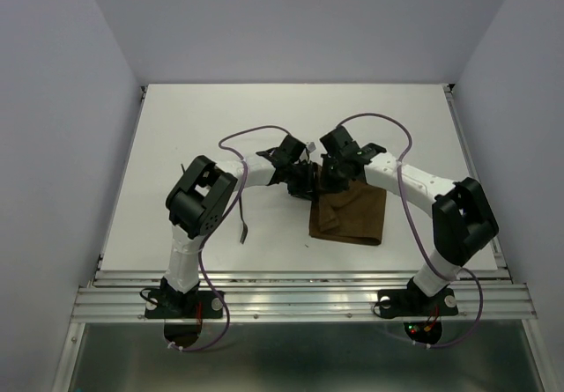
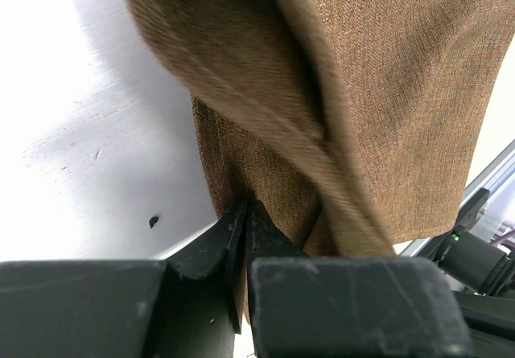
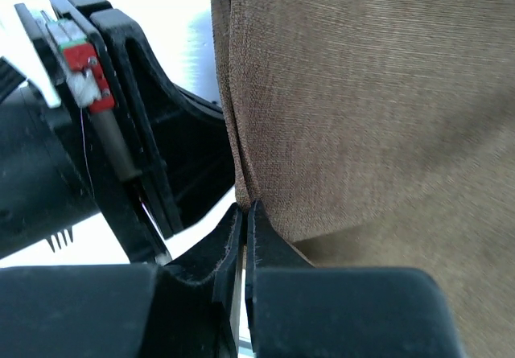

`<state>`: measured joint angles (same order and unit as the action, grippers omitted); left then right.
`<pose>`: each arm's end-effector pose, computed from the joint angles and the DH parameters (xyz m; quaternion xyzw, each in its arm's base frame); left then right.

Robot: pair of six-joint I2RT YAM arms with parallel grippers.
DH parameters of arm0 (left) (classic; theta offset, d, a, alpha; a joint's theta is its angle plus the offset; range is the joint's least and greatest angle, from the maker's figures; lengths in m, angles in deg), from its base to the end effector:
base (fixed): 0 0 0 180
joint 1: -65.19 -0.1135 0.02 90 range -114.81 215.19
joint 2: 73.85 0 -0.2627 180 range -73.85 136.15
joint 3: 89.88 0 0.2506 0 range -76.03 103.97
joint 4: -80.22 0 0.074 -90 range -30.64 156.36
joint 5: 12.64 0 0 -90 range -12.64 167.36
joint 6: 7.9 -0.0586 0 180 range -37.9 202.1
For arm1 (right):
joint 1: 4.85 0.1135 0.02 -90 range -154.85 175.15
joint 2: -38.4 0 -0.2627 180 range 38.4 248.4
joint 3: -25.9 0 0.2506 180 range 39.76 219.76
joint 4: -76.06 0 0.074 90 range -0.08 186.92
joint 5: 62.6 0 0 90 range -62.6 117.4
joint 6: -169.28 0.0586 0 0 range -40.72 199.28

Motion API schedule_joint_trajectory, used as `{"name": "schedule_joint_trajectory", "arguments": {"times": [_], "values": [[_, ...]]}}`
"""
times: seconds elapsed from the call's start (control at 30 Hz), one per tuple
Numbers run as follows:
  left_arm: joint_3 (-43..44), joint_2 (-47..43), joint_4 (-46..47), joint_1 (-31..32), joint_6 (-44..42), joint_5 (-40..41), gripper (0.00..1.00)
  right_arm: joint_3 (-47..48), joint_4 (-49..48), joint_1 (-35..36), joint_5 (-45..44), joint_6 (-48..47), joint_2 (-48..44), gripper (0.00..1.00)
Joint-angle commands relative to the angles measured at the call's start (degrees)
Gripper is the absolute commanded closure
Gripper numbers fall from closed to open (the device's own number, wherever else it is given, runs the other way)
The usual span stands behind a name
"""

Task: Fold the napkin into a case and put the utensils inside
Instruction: Fold the rectangle-folded napkin at the center of the board.

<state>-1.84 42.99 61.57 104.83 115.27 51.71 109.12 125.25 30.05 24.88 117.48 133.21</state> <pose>0.3257 -0.3028 0.1337 0.1317 0.9026 -0.3765 0.1620 0.2903 0.1994 0.2093 0.0334 0.9669 0.1331 0.2153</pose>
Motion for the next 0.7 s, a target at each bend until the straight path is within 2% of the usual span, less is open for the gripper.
{"name": "schedule_joint_trajectory", "arguments": {"times": [0.0,0.1,0.13,0.23,0.27,0.33,0.5,0.67], "values": [[-1.9,-1.5,-2.0,0.1,-1.0,2.4,0.86,-0.1,-4.4,-0.2,2.0,0.5,1.5,0.99],[-1.9,-2.1,-2.4,-0.1,-1.0,2.6,0.86,-0.1,-5.0,-0.2,4.5,0.4,2.1,0.98],[-1.8,-2.6,-2.8,-0.1,-1.0,2.8,0.86,0.0,-5.2,-0.2,5.2,0.3,2.0,0.85],[-1.3,-4.6,-4.7,-0.1,-1.5,3.8,0.85,0.2,-5.2,-0.2,6.1,-0.1,0.7,0.56],[-1.2,-5.2,-6.0,-0.2,-1.7,4.2,0.85,0.2,-5.2,-0.2,5.7,-0.3,-1.0,0.41],[-0.6,-7.4,-8.1,-0.6,-2.9,5.4,0.84,-0.2,-4.9,-0.8,4.3,-0.5,-3.3,0.33],[0.2,-12.4,-16.2,-1.5,-6.8,9.3,0.8,-5.3,-4.8,-6.5,4.0,-0.3,-13.5,0.34],[-0.5,-16.6,-20.9,-3.2,-9.7,12.8,0.78,-10.6,-4.2,-11.0,3.9,-0.5,-17.5,0.45]]}}
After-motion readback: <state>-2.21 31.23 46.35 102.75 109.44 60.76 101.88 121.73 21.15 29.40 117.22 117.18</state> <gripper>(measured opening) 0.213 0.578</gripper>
